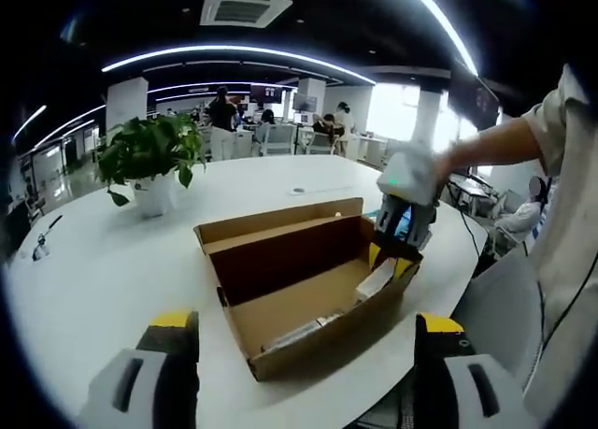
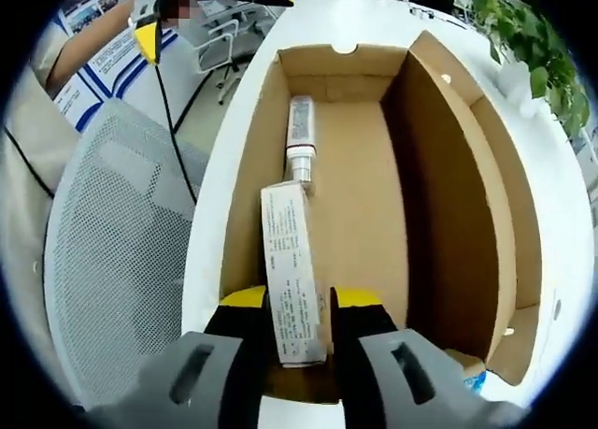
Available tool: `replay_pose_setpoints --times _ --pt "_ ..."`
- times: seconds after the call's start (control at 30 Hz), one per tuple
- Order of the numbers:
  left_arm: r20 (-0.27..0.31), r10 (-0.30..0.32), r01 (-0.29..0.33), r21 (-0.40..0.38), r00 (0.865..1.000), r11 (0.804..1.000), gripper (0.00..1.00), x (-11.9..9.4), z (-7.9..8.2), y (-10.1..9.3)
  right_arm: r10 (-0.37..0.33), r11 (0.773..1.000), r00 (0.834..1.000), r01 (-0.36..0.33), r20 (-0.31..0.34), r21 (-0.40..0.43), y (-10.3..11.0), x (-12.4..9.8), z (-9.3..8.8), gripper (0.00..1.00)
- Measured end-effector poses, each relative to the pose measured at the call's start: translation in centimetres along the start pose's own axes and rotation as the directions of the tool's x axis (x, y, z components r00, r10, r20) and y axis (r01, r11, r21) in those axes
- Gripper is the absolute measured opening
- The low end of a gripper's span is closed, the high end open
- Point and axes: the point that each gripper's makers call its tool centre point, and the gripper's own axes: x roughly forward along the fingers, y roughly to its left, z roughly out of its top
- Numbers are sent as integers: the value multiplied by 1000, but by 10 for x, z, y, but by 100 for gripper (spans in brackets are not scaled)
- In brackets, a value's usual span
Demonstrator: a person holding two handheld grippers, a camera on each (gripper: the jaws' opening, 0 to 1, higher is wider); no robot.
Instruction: Operate the shoe box by opening the lid, removing the specified soft item, and placing it in the target area until the item is outside and the box remains undamaged.
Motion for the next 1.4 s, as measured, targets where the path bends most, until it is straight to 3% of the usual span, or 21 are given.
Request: replay_pose_setpoints --times 0.57,1.4 --pt "-8 -2 2 21 1000 1000 97 1 3 -1 -20 1000 1000 20 14 -12 3 -6 2 16" --pt "-8 -24 24 42 1000 999 98 6 12 -6 -106 987 988 118 111 -107 4 -60 28 16"
